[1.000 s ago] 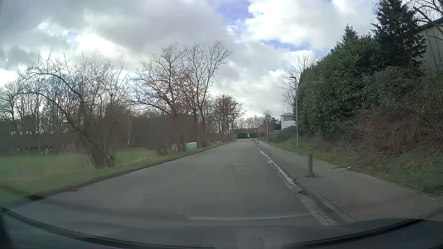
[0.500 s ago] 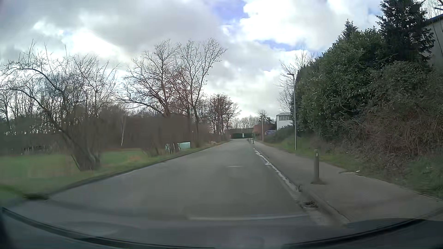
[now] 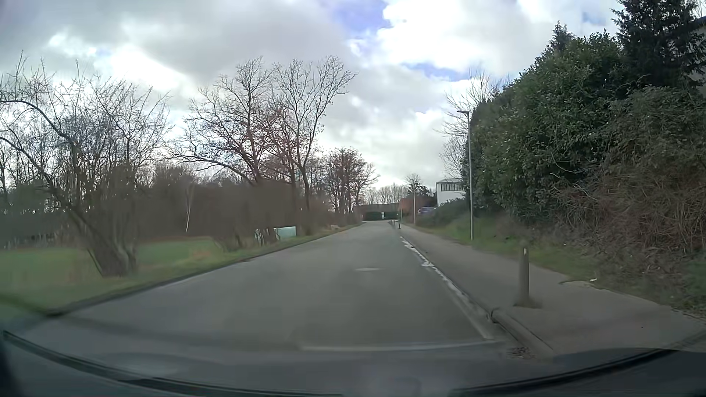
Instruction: Follow the waypoints while adhering to traffic rules and regulations
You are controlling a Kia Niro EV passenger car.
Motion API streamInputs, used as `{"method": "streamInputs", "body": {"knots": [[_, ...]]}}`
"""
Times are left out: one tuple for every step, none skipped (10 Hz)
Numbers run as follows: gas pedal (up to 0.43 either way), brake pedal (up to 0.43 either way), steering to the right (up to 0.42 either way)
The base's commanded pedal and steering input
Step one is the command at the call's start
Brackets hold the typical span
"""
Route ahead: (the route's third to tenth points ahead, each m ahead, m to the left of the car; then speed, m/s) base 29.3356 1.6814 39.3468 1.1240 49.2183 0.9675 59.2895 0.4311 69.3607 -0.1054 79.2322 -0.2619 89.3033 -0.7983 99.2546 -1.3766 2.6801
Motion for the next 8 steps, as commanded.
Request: {"method": "streamInputs", "body": {"knots": [[0.039, 0.000, 0.027], [0.039, 0.000, 0.025], [0.039, 0.000, 0.023], [0.039, 0.000, 0.021], [0.039, 0.000, 0.021], [0.039, 0.000, 0.021], [0.039, 0.000, 0.021], [0.039, 0.000, 0.021]]}}
